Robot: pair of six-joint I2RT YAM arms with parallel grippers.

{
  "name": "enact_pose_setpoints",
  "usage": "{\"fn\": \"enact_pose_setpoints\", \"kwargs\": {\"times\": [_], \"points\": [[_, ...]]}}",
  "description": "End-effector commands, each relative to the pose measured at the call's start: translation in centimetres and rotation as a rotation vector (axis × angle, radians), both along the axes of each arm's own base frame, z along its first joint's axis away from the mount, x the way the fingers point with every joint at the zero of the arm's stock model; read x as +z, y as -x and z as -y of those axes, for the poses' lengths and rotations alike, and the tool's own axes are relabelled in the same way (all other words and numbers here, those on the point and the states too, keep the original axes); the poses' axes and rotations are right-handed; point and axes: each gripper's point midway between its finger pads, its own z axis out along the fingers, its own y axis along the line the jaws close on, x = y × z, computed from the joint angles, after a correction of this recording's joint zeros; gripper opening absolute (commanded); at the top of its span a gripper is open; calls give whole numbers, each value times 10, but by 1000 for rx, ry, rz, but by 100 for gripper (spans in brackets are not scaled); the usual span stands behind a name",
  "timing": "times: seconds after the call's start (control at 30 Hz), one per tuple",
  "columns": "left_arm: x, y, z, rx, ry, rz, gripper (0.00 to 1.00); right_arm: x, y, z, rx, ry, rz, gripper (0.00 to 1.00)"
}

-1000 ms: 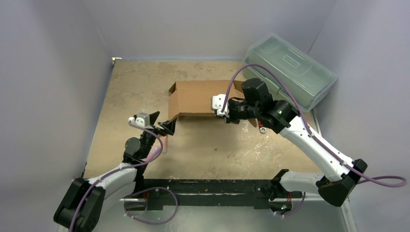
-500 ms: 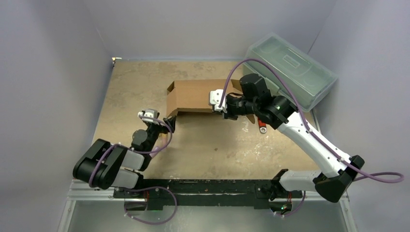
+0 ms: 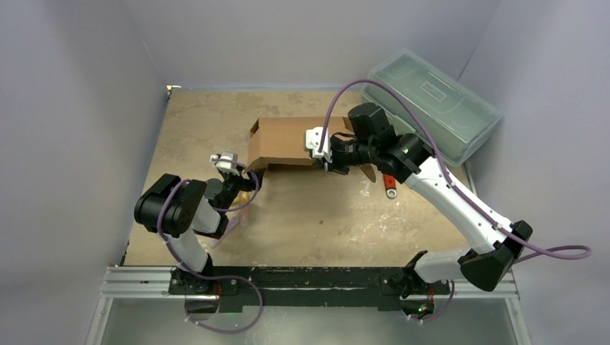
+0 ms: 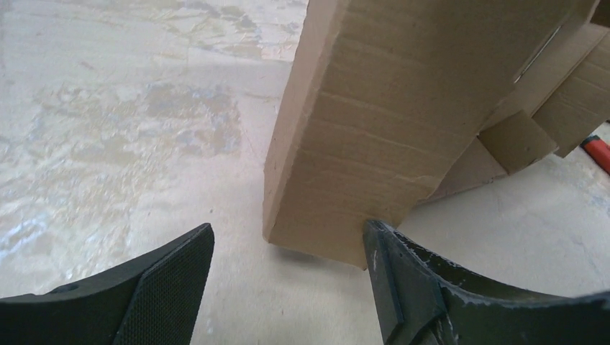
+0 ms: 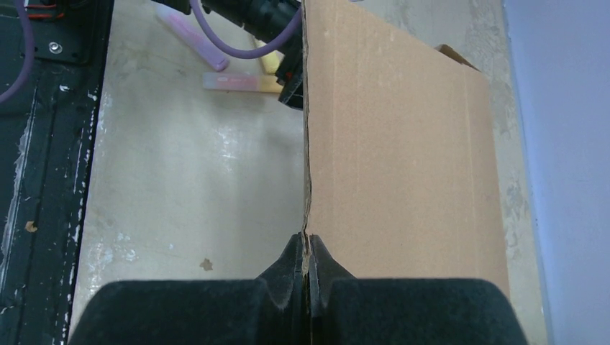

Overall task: Fold the paper box
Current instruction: Fold the paper box at the center of the board.

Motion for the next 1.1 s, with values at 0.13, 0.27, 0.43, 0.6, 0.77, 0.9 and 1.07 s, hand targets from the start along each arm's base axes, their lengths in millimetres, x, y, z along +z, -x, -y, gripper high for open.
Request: {"fn": "enact_pose_setpoints", "kwargs": {"times": [0.13, 0.27, 0.43, 0.6, 0.77, 0.9, 1.07], "points": [[88, -33, 16, -60, 55, 326, 70, 24, 5, -14, 50, -59, -34, 0], [86, -34, 16, -63, 53, 336, 71, 24, 2, -20, 43, -61, -74, 0], [85, -40, 6, 1, 51, 349, 71, 25, 2, -26, 50, -57, -134, 0], [87, -51, -3, 66, 43, 352, 62, 23, 0, -30, 44, -50, -170, 0], [94, -56, -1, 60, 54, 376, 59, 21, -5, -33, 26, -43, -184, 0], [97, -61, 1, 53, 47, 384, 59, 20, -5, -35, 29, -41, -196, 0], [104, -69, 4, 47, 52, 411, 63, 22, -3, -36, 37, -46, -214, 0]]}}
